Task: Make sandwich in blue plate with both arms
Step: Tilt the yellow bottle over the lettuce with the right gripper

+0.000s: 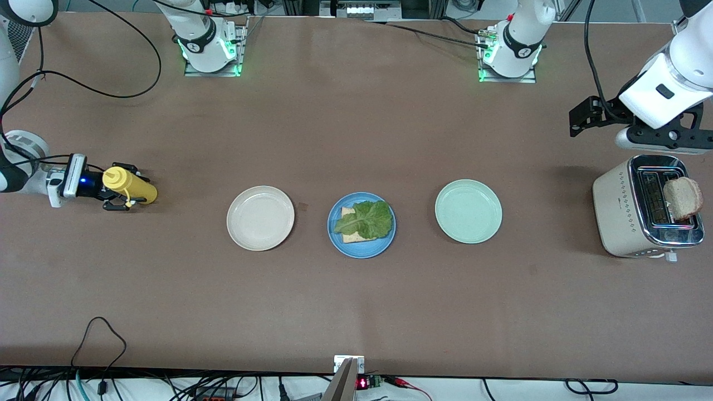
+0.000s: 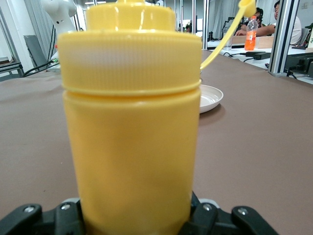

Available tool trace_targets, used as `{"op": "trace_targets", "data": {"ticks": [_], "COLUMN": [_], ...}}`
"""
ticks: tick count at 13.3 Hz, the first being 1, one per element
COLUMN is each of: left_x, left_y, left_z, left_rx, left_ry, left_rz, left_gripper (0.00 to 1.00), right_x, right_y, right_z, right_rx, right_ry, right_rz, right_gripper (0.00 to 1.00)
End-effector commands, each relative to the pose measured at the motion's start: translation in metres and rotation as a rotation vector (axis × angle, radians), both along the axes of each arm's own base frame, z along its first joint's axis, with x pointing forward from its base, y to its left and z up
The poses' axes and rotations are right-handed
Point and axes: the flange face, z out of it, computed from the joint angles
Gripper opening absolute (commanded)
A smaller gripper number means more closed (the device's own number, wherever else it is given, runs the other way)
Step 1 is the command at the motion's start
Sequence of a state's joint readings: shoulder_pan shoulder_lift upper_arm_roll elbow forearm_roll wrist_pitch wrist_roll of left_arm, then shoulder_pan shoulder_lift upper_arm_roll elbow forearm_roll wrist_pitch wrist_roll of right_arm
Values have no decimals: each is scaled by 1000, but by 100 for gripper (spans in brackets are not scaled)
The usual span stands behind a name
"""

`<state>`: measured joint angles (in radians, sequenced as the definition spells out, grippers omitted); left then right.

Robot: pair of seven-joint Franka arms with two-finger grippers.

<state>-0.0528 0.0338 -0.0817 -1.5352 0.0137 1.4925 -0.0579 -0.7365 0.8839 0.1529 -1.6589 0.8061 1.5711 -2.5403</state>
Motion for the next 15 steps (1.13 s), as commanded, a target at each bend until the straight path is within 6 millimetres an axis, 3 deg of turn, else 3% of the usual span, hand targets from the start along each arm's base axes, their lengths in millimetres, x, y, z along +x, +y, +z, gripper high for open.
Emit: {"op": "trace_targets", "data": {"ticks": [1,2,5,7,11,15], "left_x": [-7,-8,-8,-8,-10,-10], "left_y": [1,1,2,6,1,1], "left_z": [4,5,4,3,4,5], "left_rx": [-10,-9,-8,-8,-6,-6], "left_ry": [3,8,15,15,20,18], "left_rz": [9,9,12,18,9,9], "left_gripper": [100,100,100,100,100,100], "right_x": [18,37,71,92,118,133], "right_y": [12,26,58,92,187,296], "right_z": [13,42,104,154,230,267], "right_rx": [-42,-97,-225,-329,-509,-689], "right_ry": [-9,-22,-30,-31,-7,26], "right_rz": [10,32,64,84,86,34], "right_gripper": [0,0,0,0,0,0]}}
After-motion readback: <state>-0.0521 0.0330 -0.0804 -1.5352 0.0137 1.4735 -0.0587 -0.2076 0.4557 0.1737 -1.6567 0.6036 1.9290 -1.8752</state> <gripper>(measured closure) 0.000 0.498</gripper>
